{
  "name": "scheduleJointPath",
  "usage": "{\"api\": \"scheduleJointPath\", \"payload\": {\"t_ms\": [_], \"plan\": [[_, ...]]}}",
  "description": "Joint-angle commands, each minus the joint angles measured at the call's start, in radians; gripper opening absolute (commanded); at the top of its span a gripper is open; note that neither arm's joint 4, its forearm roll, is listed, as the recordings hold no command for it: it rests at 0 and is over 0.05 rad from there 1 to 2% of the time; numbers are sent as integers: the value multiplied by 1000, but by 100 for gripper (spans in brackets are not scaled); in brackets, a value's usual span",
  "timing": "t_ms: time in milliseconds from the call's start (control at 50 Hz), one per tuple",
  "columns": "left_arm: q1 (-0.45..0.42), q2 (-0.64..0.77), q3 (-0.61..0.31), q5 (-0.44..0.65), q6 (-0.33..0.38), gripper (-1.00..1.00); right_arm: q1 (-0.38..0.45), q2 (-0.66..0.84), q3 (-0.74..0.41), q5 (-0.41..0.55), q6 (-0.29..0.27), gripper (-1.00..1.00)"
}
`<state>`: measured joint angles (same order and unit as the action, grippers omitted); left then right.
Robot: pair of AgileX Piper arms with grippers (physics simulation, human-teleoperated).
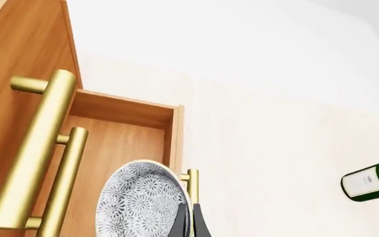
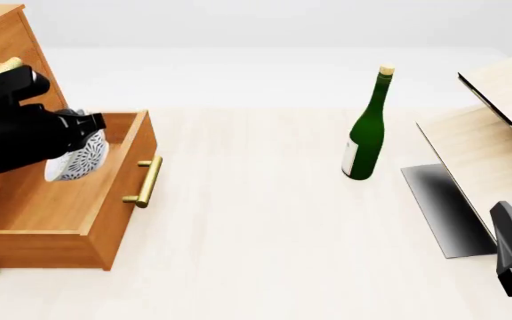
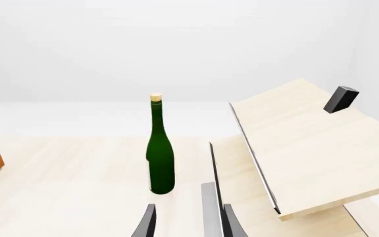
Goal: Put the bowl in the bottom drawer of the cabinet.
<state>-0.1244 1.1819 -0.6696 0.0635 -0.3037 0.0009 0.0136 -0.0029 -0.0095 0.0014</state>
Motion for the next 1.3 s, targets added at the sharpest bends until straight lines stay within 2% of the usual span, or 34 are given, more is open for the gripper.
{"api": "scheduleJointPath", "payload": {"t_ms": [20,180,480,620,680,920,960,980,1000,1300], "plan": [[12,8,9,-12,3,-100,0,0,0,0,0,100],[45,4,11,-3,27,-100,0,0,0,0,0,100],[30,41,44,-44,-10,-100,0,0,0,0,0,100],[42,60,48,-40,14,-100,0,0,0,0,0,100],[57,72,49,-32,45,-100,0,0,0,0,0,100],[73,74,60,-39,51,-100,0,0,0,0,0,100],[83,77,61,-39,69,-100,0,0,0,0,0,100],[91,87,57,-31,102,-100,0,0,0,0,0,100],[89,81,65,-45,74,-100,0,0,0,0,0,100],[105,124,65,-65,95,-100,0,0,0,0,0,100]]}}
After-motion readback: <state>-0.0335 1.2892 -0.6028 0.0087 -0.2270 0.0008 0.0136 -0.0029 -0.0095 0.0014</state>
